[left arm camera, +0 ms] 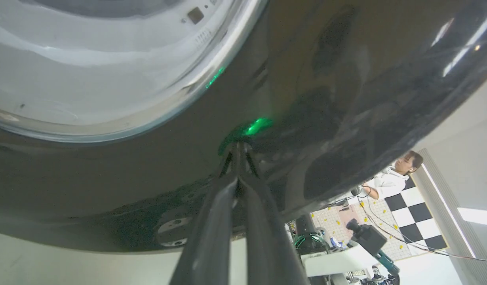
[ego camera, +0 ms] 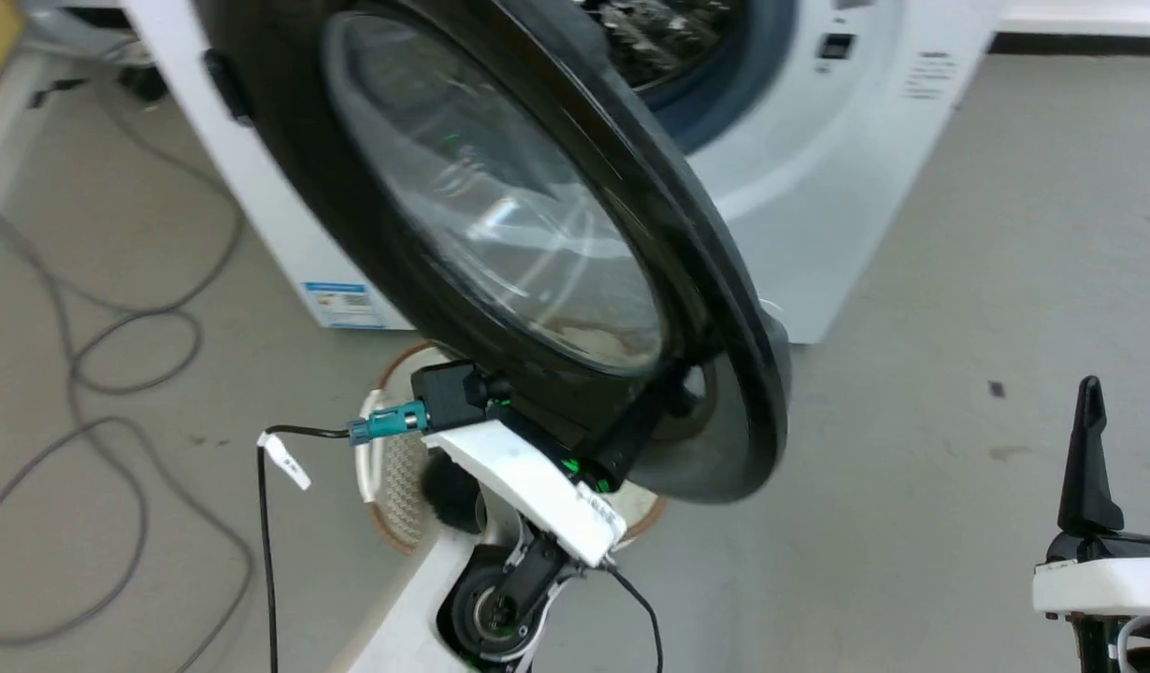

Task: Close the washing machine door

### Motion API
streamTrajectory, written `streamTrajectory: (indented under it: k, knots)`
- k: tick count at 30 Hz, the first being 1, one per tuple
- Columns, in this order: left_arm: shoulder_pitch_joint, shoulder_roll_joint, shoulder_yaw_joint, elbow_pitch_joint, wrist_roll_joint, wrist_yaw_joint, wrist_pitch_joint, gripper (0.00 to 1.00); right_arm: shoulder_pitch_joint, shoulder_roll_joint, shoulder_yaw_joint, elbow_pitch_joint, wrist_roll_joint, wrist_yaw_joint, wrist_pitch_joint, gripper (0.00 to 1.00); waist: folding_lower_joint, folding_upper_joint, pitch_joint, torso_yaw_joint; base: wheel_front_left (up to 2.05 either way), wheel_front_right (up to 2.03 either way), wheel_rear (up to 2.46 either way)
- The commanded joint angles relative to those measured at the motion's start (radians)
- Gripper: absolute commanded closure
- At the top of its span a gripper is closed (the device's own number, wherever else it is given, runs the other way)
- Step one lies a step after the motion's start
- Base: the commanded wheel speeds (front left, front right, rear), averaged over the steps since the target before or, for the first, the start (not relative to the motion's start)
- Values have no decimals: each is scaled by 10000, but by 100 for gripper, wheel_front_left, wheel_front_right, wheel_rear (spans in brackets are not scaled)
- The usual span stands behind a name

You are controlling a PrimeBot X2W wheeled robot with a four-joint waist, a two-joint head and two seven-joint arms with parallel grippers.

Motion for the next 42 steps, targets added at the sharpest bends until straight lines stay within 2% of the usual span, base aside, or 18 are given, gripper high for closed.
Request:
streamTrajectory:
  k: [1, 5, 13, 15, 17, 18, 20, 23, 26, 30, 34, 36, 37, 39, 42]
  knots:
    - [-334, -36, -199, 232, -49, -46, -273, 100, -156, -1, 22, 22, 106, 8, -45, 0, -1, 0, 69, -351, 0, 0, 0]
    - [-607, -50, -636, 508, -288, -46, -585, 100, -162, -1, 74, 62, 153, 8, -45, 0, -1, 0, 81, -536, 0, 0, 0]
    - [-914, 448, -1434, 601, -693, -46, -1331, 100, -85, -1, 44, 175, 233, 8, -45, 0, -1, 0, -57, -505, 0, 0, 0]
    - [-1024, 912, -1653, 904, -47, -46, -2071, 100, -32, -1, 100, 210, 270, 8, -45, 0, -1, 0, -219, -411, 0, 0, 0]
    - [-1228, 1321, -1858, 1433, 1130, 42, -2790, 100, 19, -1, 70, 230, 329, 8, -45, 0, -1, 0, -343, -335, 0, 0, 0]
    - [-1228, 1321, -1858, 1433, 1130, 42, -2790, 100, 19, -1, 70, 230, 329, 8, -45, 0, -1, 0, -343, -335, 0, 0, 0]
    - [-1444, 1531, -1960, 1816, 2416, 553, -3266, 100, 77, -1, 27, 249, 379, 8, -45, 0, -1, 0, -441, -242, 0, 0, 0]
    - [-1585, 1634, -1604, 1800, 3928, 1485, -3484, 100, 131, -1, -33, 237, 441, 8, -46, 0, -1, 0, -543, -122, 0, 0, 0]
    - [-1364, 1622, -457, 893, 5326, 2335, -3500, 100, 156, -1, -117, 224, 482, 8, -46, 0, -1, 0, -613, -14, 0, 0, 0]
    - [-769, 1920, 643, -380, 7572, 3496, -3503, 100, 138, -1, -237, 190, 477, 8, -46, 0, -1, 0, -695, 106, 0, 0, 0]
    - [66, 2020, 1630, -1404, 8827, 4182, -3504, 99, 96, -1, -340, 61, 442, 8, -46, 0, -1, 0, -785, 220, 0, 0, 0]
    - [533, 2024, 2077, -1715, 9253, 4433, -3505, 52, 32, -1, -405, -54, 494, 8, -46, 0, -1, 0, -831, 275, 0, 0, 0]
    - [768, 2046, 2266, -1817, 9460, 4519, -3505, 0, -4, -1, -384, -114, 526, 8, -46, 0, -1, 0, -849, 290, 0, 0, 0]
    - [1239, 2130, 2528, -1998, 9977, 4709, -3505, 0, -92, -1, -253, -358, 489, 8, -46, 0, -1, 0, -904, 323, 0, 0, 0]
    - [1947, 2166, 2695, -2083, 10421, 4759, -3505, 0, -152, -1, 192, -741, 406, 8, -46, 0, -1, 0, -1005, 394, 0, 0, 0]
